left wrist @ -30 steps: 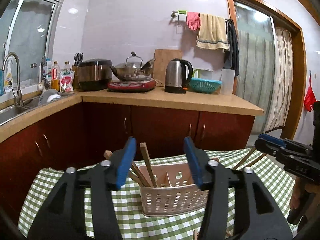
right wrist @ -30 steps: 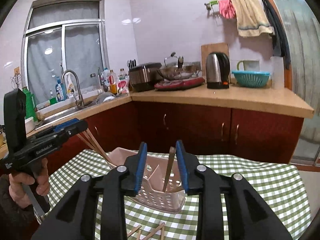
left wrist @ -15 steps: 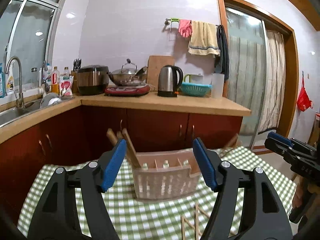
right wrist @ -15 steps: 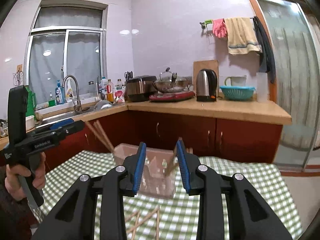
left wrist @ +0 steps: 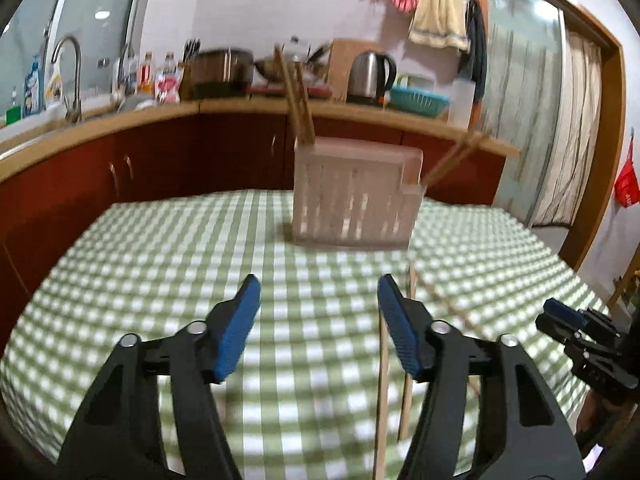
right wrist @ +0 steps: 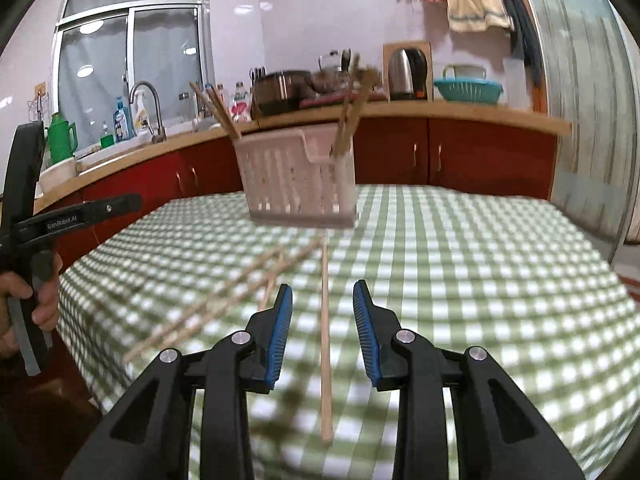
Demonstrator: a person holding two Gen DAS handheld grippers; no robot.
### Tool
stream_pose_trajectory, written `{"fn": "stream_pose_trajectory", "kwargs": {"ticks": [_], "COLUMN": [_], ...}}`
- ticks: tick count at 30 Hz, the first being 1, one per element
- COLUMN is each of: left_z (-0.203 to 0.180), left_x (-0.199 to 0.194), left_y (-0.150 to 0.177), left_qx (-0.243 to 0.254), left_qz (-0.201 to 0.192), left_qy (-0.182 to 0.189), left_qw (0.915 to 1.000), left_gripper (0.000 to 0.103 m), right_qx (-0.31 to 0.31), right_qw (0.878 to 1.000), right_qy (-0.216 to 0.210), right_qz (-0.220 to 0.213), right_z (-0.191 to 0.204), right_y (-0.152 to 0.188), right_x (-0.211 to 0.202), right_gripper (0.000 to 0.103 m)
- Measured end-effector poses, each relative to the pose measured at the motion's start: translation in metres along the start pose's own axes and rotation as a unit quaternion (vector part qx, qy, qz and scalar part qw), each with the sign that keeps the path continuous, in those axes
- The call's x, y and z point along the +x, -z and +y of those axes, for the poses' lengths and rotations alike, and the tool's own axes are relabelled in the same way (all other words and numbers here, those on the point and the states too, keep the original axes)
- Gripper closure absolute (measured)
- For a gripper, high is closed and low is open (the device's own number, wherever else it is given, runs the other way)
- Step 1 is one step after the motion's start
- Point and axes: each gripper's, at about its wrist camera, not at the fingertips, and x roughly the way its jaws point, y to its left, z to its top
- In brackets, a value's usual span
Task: Organize utensils
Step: 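Close the right tool on a chopstick while the left tool grasps another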
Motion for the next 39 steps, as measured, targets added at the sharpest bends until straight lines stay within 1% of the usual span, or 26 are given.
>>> {"fn": "stream_pose_trajectory", "kwargs": {"ticks": [2,8,9,14,15,17,20,26,28,29,30,31,33,34,35,39], "left_z": [0.000,-0.006,-0.008,-0.012,-0.014,-0.017,-0.020,-0.025,-0.027,-0.028,-0.030,-0.030,-0.031,-0.030,-0.030,-0.028], "left_x": [-0.001,-0.002,-0.001,0.001,0.001,0.000,0.000,-0.006,-0.005,-0.004,-0.003,-0.002,-0.001,0.000,0.000,-0.004], "left_y": [0.015,0.046,0.049,0.060,0.063,0.066,0.072,0.084,0.088,0.091,0.093,0.095,0.097,0.097,0.098,0.096], "left_qx": [-0.001,0.001,0.001,-0.001,0.002,0.005,0.001,0.006,0.010,0.012,0.015,0.017,0.019,0.018,0.018,0.020], "left_qz": [0.011,0.038,0.042,0.065,0.068,0.075,0.088,0.108,0.117,0.122,0.128,0.132,0.136,0.137,0.139,0.129], "left_qy": [-0.002,0.002,0.003,0.020,0.024,0.030,0.043,0.055,0.058,0.060,0.061,0.062,0.064,0.065,0.065,0.058], "left_qw": [0.9999,0.9993,0.9991,0.9976,0.9974,0.9967,0.9952,0.9926,0.9914,0.9906,0.9898,0.9891,0.9885,0.9882,0.9881,0.9897], "left_gripper": [0.045,0.048,0.051,0.055,0.057,0.057,0.059,0.061,0.066,0.067,0.071,0.078,0.086,0.094,0.096,0.096], "right_qx": [-0.003,0.001,0.001,0.010,0.011,0.011,0.007,0.004,0.004,0.004,0.004,0.003,0.002,0.002,0.001,0.006], "right_qw": [1.000,0.999,0.999,0.998,0.998,0.998,0.998,0.998,0.998,0.998,0.998,0.998,0.998,0.998,0.998,0.999], "right_qy": [-0.001,-0.012,-0.011,-0.013,-0.014,-0.013,-0.013,-0.012,-0.012,-0.012,-0.012,-0.012,-0.011,-0.010,-0.009,-0.005], "right_qz": [0.008,0.031,0.038,0.055,0.058,0.062,0.066,0.067,0.067,0.067,0.067,0.067,0.066,0.064,0.063,0.050], "right_z": [-0.001,-0.003,-0.004,-0.005,-0.006,-0.006,-0.005,-0.003,-0.003,-0.003,-0.003,-0.003,-0.002,-0.002,-0.002,-0.002], "right_y": [0.008,0.030,0.034,0.043,0.043,0.043,0.044,0.045,0.045,0.045,0.045,0.045,0.044,0.044,0.044,0.039], "right_x": [0.001,0.006,0.009,0.014,0.014,0.015,0.015,0.014,0.014,0.014,0.014,0.014,0.013,0.013,0.012,0.004], "right_gripper": [0.073,0.078,0.079,0.088,0.091,0.095,0.096,0.096,0.096,0.096,0.096,0.096,0.096,0.096,0.096,0.096]}}
